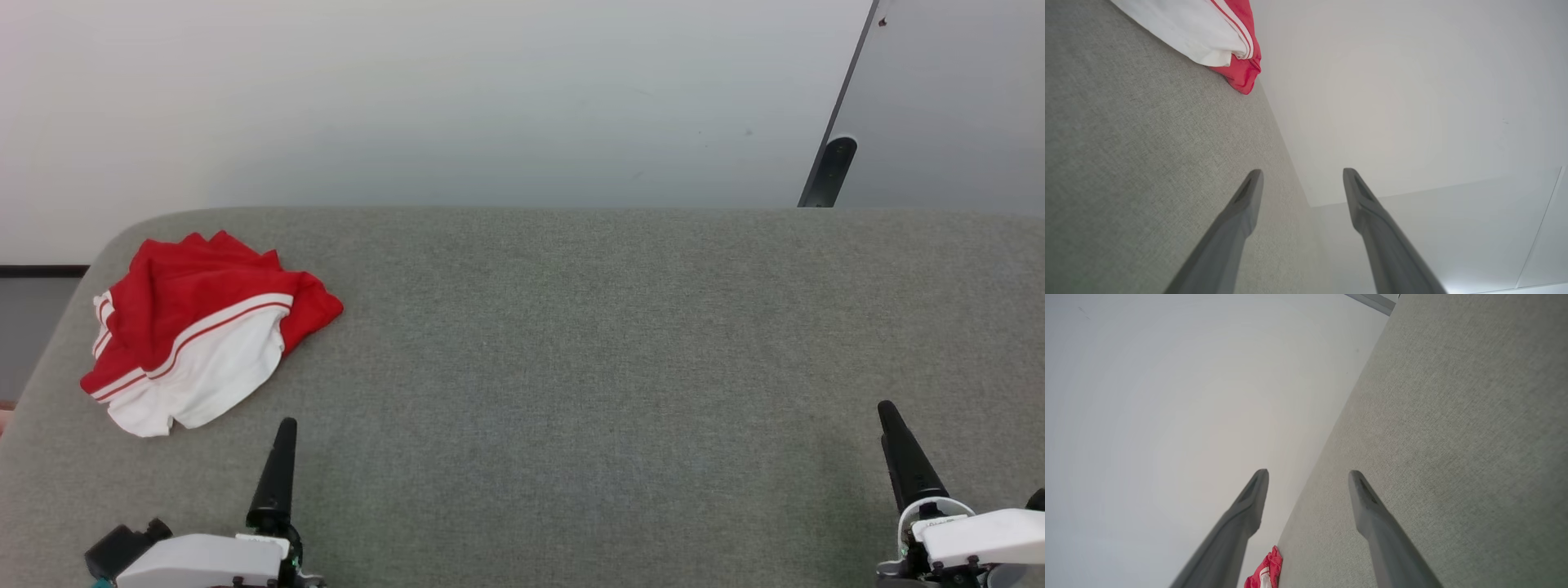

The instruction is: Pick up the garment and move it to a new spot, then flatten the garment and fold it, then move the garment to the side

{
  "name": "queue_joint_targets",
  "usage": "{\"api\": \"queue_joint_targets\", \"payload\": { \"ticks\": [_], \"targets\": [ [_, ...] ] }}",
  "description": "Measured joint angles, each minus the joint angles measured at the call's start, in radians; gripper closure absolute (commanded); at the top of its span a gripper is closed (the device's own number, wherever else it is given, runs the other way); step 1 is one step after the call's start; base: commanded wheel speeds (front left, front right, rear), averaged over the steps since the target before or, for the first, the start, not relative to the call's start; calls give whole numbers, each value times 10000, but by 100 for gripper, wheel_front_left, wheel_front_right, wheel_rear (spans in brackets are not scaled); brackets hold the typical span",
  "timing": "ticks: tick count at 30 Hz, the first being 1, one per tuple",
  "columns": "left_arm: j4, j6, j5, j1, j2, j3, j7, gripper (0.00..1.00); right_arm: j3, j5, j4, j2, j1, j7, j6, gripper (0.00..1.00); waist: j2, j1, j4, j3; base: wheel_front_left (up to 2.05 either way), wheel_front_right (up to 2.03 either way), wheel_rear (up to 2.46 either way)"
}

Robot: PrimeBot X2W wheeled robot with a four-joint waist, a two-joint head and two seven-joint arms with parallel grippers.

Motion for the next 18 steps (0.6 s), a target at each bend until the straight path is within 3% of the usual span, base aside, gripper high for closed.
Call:
{"api": "queue_joint_targets", "payload": {
  "ticks": [18],
  "targets": [
    [-167,293,4614,107,207,-44,-627,0,593,-3837,355,-548,-322,-748,0,0,0,0,-23,12,0,0,0]
  ]
}}
